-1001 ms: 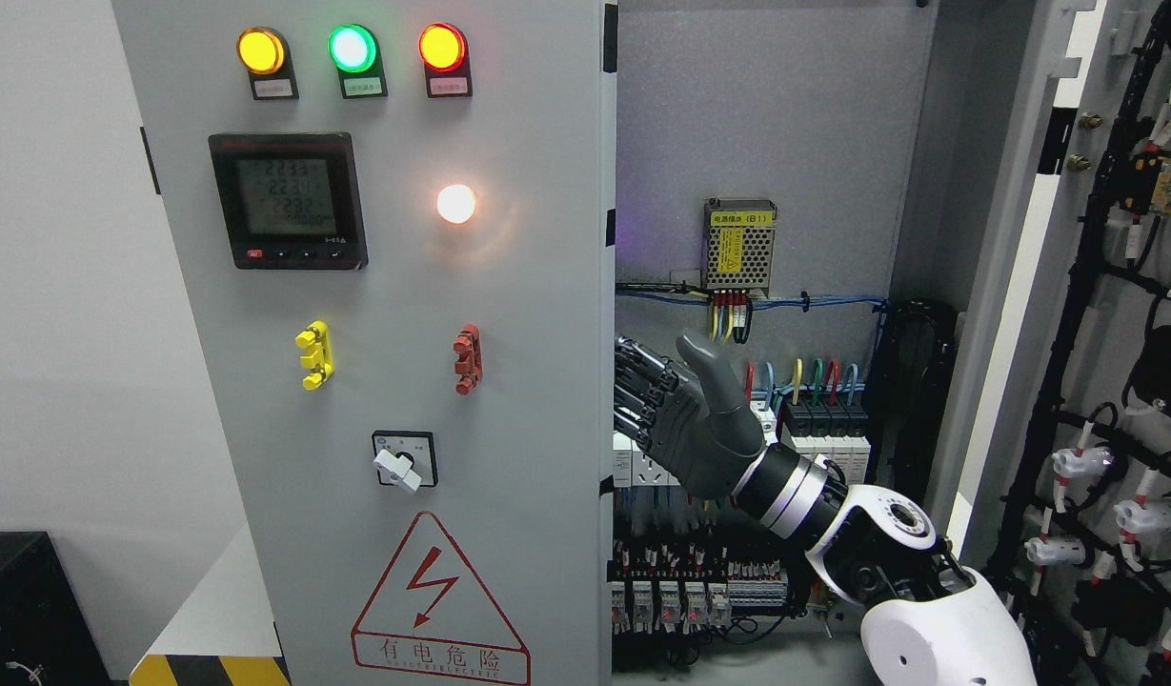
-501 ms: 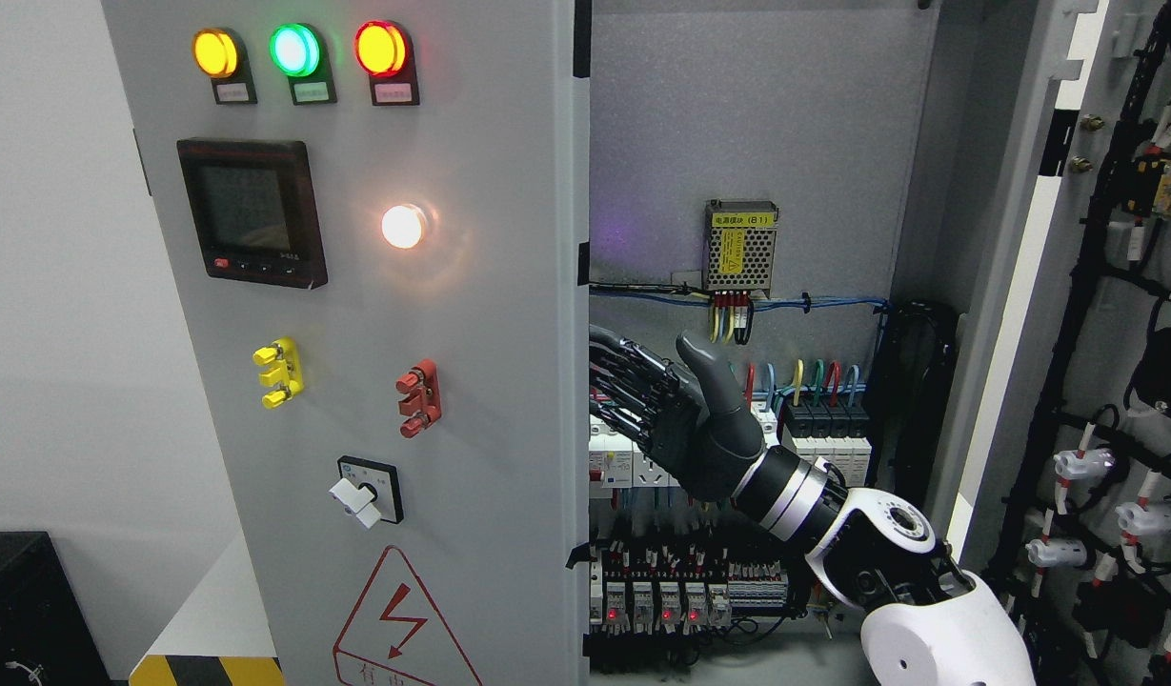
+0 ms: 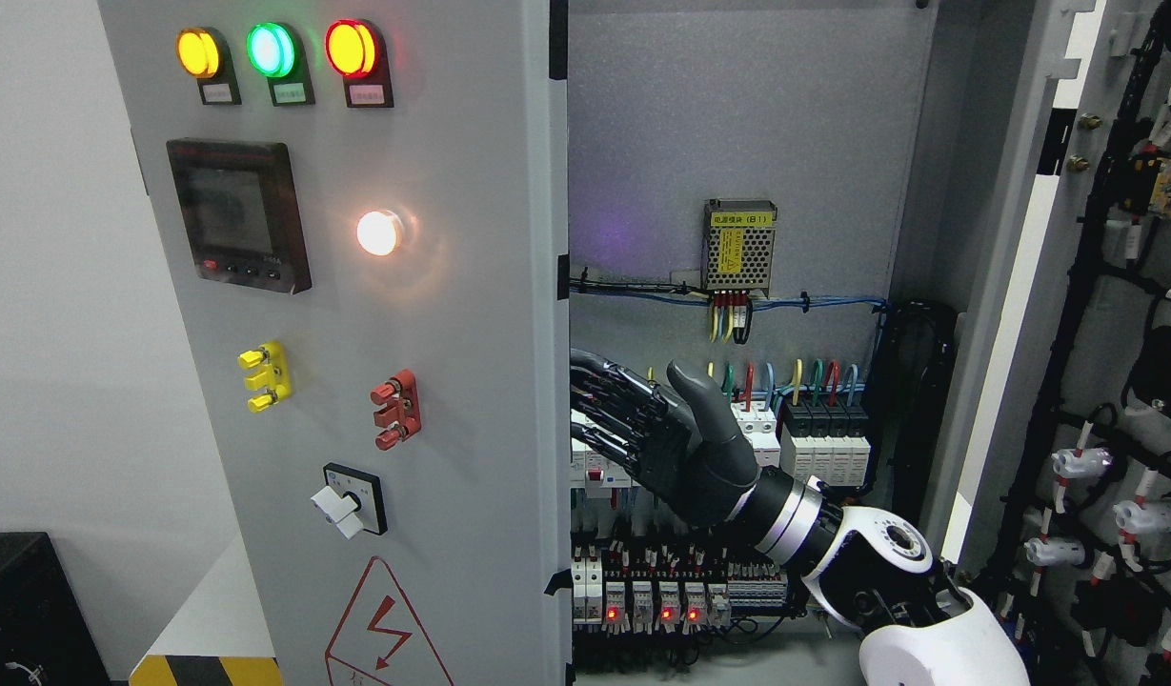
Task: Open door with both hands
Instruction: 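Push the lit door outward with the right hand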
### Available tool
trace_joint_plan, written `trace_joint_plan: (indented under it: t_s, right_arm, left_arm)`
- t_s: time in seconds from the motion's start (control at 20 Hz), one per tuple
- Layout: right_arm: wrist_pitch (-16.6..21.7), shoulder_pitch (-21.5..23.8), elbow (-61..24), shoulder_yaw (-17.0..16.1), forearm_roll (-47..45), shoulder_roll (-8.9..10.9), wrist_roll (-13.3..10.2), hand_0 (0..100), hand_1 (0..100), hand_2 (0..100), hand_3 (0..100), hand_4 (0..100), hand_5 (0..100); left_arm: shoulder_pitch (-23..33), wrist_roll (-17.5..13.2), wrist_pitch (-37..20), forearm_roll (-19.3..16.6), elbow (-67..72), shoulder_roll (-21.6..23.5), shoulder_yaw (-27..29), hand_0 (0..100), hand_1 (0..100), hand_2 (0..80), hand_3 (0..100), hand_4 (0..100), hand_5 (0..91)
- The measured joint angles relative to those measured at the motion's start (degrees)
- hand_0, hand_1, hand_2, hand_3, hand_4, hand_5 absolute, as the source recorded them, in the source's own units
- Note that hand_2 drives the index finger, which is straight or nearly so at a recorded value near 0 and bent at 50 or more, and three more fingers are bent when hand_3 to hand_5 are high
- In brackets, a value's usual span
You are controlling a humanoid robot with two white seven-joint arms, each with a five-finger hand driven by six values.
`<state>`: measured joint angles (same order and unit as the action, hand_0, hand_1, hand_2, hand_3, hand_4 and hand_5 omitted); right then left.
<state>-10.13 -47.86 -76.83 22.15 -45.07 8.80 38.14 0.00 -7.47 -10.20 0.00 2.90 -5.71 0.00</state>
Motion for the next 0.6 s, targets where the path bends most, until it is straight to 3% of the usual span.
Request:
trace_joint_plan:
  t_s: [0.2,0.6]
  right_arm:
    - [0.24,0.34,-1.18,1.13,-0.29,0.31,2.53,6,14,0,0,0,0]
    - [0.30,0.42,-2.94,3.95,-0.69,1.25,3.72,6,14,0,0,0,0]
  left_arm:
    - [0.00,0.00,0.00,0.00,0.00,0.00,0.00,12,56,0.0,0,0,0.0]
    - [0.00,0.00,0.00,0.00,0.00,0.00,0.00,12,56,0.0,0,0,0.0]
